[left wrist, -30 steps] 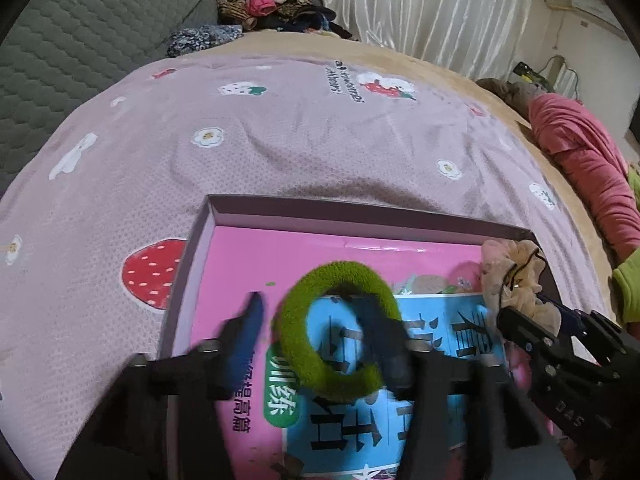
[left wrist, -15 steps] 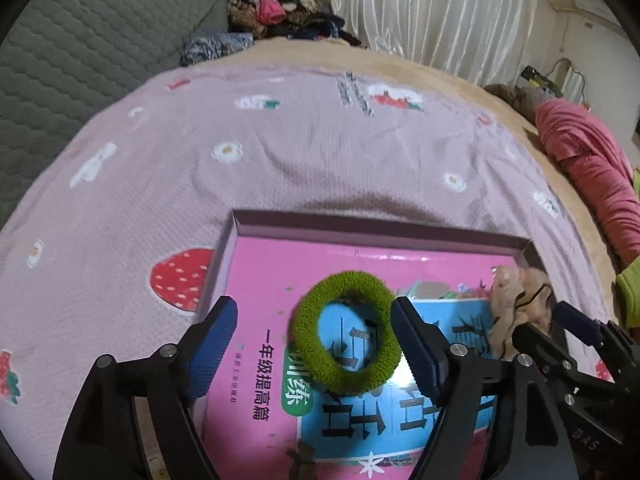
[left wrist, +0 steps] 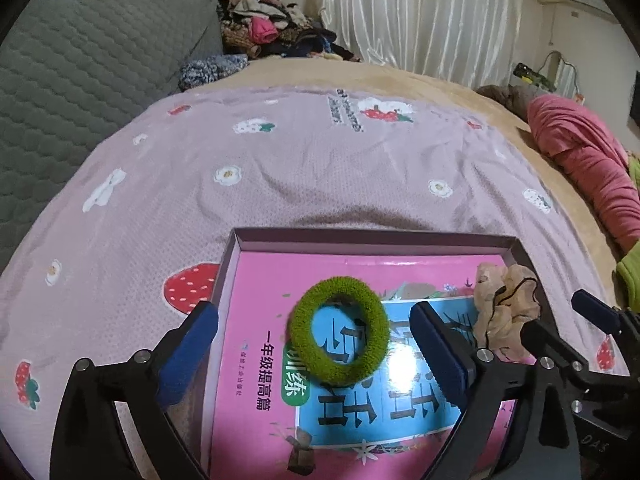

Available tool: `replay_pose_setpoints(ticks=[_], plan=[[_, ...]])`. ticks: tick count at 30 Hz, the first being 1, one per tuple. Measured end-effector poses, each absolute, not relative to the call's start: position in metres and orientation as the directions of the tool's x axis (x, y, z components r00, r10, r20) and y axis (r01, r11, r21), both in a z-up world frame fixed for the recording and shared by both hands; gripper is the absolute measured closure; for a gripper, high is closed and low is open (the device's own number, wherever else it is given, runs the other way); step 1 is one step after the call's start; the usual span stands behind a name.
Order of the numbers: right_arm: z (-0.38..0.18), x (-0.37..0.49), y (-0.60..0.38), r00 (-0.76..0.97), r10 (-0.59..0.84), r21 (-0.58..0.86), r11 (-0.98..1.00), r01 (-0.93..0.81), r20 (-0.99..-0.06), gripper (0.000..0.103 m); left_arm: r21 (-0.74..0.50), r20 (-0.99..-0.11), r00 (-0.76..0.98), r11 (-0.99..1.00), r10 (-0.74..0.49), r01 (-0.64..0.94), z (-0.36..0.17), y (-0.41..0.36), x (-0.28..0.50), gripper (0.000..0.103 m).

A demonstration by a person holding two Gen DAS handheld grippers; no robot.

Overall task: Organize objects
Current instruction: 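Open both tools to drop the hair tie and scrunchie onto the book, then withdraw both open tools from the tray back toward the snacks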

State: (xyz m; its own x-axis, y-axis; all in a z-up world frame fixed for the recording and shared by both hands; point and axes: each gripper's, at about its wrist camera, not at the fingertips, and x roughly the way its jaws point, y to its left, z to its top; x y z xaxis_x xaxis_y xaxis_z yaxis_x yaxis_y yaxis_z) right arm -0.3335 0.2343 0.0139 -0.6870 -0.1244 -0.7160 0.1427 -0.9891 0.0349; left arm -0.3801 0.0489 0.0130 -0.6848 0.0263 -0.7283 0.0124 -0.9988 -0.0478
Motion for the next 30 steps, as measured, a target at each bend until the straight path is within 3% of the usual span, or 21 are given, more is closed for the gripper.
replay_pose_setpoints(ticks=[11, 16, 23, 30], plan=[[0.052, -0.285, 0.225, -0.756, -0.093, -0.031, -0.988, 0.149, -0.648, 0.012, -0.005, -0.678, -0.735, -1.000, -0.013, 0.022, 0.045, 0.049, -0.338, 0.006], [0.071, -0.247, 0.221, -0.777, -0.130, -0.014, -0.984, 0.176, -0.616, 0.010, 0.004, -0.654, -0.756, -1.000, -0.013, 0.013, 0.061, 0.052, -0.300, 0.000], [0.082, -0.198, 0.217, -0.790, -0.131, -0.035, -0.981, 0.189, -0.599, 0.010, -0.026, -0.620, -0.784, -1.000, 0.007, 0.011, 0.082, 0.044, -0.236, 0.000], [0.088, -0.151, 0.224, -0.777, -0.181, 0.047, -0.980, 0.191, -0.603, 0.010, -0.029, -0.613, -0.790, -0.999, -0.003, 0.027, 0.100, 0.028, -0.180, 0.000]])
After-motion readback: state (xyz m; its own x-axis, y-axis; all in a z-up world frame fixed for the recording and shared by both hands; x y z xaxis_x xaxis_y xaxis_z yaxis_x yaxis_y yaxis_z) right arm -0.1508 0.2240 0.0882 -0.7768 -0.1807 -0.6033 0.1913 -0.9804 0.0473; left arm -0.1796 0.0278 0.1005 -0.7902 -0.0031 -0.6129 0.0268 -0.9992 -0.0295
